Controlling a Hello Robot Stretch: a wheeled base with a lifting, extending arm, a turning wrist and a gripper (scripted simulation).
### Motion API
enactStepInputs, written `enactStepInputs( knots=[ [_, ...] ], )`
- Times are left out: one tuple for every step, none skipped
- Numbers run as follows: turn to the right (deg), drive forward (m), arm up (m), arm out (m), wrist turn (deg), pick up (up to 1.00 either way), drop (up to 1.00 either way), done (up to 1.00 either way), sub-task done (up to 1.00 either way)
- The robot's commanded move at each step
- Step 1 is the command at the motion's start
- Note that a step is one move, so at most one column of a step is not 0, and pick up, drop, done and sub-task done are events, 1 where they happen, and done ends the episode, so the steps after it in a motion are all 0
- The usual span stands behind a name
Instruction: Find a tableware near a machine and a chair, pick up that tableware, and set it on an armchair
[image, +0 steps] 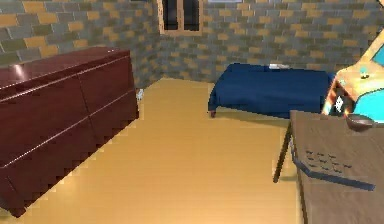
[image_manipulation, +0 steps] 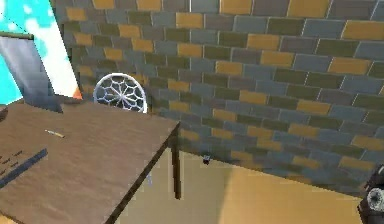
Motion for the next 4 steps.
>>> enactStepInputs(
  knots=[
    [0.0, 0.40, 0.00, 0.00, 0.0, 0.00, 0.00, 0.00, 0.00],
    [18.0, 0.00, 0.00, 0.00, 0.0, 0.00, 0.00, 0.00, 0.00],
    [0.0, 0.95, 0.00, 0.00, 0.0, 0.00, 0.00, 0.00, 0.00],
    [0.0, 0.00, 0.50, 0.00, 0.0, 0.00, 0.00, 0.00, 0.00]
  ],
)
